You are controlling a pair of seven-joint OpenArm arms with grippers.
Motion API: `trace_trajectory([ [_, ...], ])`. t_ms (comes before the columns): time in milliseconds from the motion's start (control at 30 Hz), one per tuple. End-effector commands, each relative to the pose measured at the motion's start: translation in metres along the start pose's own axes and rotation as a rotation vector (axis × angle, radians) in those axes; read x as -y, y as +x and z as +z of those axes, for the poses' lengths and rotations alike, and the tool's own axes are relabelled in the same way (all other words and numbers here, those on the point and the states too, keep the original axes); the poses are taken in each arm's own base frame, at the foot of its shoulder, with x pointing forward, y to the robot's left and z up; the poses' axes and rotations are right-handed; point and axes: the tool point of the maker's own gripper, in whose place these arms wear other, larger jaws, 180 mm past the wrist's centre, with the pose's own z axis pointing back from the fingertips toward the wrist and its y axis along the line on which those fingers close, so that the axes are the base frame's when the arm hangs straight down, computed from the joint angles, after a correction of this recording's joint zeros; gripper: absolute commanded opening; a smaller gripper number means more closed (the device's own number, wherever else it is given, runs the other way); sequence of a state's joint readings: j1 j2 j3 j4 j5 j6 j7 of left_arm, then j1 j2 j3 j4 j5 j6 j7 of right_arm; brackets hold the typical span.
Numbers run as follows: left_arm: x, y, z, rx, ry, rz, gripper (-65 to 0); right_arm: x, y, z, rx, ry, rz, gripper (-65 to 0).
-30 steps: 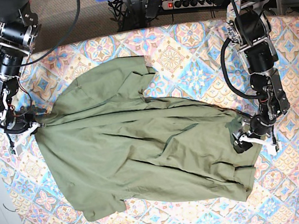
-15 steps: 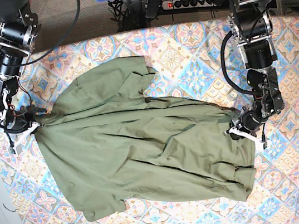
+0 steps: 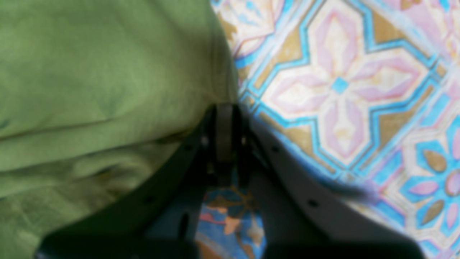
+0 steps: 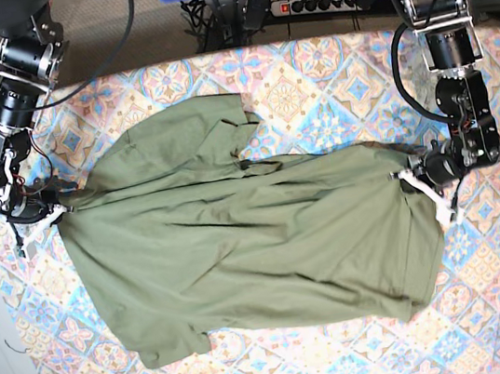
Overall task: Layout the t-shirt on the table in an organized manner, then fold the t-shirt properly
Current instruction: 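Grasp the hem with the left gripper and drag it away from the right gripper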
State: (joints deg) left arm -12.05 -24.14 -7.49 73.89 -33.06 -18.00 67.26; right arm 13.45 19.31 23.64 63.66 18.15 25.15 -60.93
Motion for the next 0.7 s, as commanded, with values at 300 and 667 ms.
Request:
trace_trajectory([
  [300,-0.001,-0.030,0.034,-0.029,0.041,-0.131,-65.0,0.007,0.027,0.009,0.076,-0.013,0.013,-63.8],
  [667,-0.003,-0.019,0.047,-0.026,-0.003,-0.059,-31.0,0.004,0.036,0.011,0.094,-0.009,0.013,-63.8],
])
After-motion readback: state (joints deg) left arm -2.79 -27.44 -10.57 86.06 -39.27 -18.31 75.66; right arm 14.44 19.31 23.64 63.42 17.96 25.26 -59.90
